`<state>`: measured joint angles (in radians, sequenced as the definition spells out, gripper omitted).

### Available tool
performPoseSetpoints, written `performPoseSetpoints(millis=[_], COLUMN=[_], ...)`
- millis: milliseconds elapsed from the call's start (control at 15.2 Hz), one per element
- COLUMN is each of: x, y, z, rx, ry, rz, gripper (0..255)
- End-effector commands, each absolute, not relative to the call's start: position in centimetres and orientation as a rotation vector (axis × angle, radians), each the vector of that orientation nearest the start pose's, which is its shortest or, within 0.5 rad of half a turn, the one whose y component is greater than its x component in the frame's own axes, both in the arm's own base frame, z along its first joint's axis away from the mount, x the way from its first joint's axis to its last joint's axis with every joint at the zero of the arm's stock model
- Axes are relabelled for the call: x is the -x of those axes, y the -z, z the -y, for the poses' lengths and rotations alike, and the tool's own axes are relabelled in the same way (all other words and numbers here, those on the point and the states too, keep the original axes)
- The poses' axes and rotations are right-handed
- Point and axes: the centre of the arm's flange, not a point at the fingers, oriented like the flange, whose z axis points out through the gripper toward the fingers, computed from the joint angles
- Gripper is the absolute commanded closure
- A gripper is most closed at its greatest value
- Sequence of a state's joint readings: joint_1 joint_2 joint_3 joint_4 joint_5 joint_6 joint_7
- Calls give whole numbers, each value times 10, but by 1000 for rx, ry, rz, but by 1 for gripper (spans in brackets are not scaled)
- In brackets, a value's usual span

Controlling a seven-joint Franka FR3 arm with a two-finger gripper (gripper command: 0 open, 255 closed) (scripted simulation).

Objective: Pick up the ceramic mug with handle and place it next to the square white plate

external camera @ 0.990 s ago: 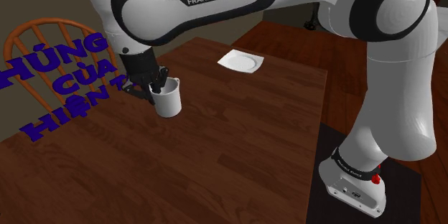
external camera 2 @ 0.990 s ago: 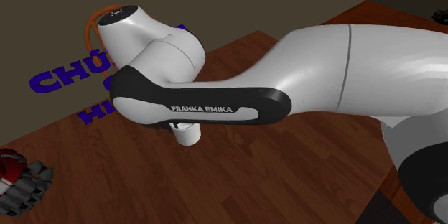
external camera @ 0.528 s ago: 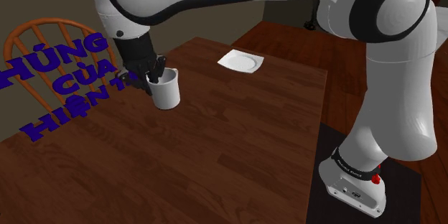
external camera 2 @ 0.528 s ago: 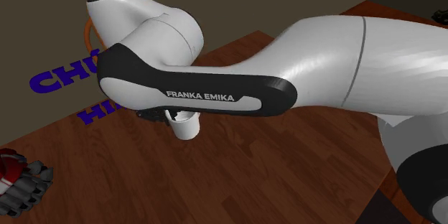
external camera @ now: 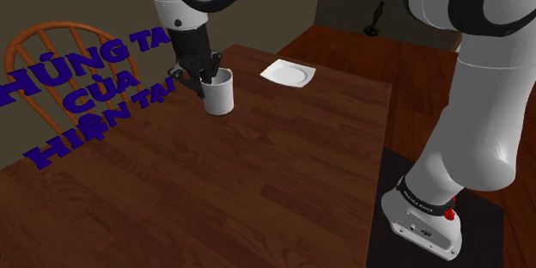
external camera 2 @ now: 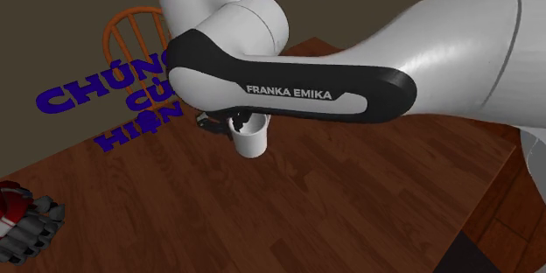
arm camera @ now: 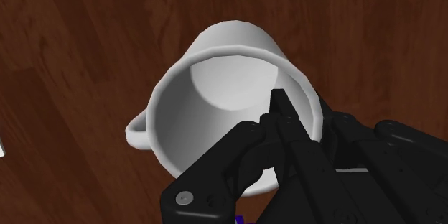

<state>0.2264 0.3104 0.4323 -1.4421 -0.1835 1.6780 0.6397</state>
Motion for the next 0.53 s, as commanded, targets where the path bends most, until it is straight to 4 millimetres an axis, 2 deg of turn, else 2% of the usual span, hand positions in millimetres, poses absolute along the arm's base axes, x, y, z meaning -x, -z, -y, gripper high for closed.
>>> performPoseSetpoints(millis=[0,462], x=[-541,-541], y=[-524,-524], z=[-323,-230], rx=[3211,3211], ry=[-8,-8], rz=[45,45], gripper=[255,255])
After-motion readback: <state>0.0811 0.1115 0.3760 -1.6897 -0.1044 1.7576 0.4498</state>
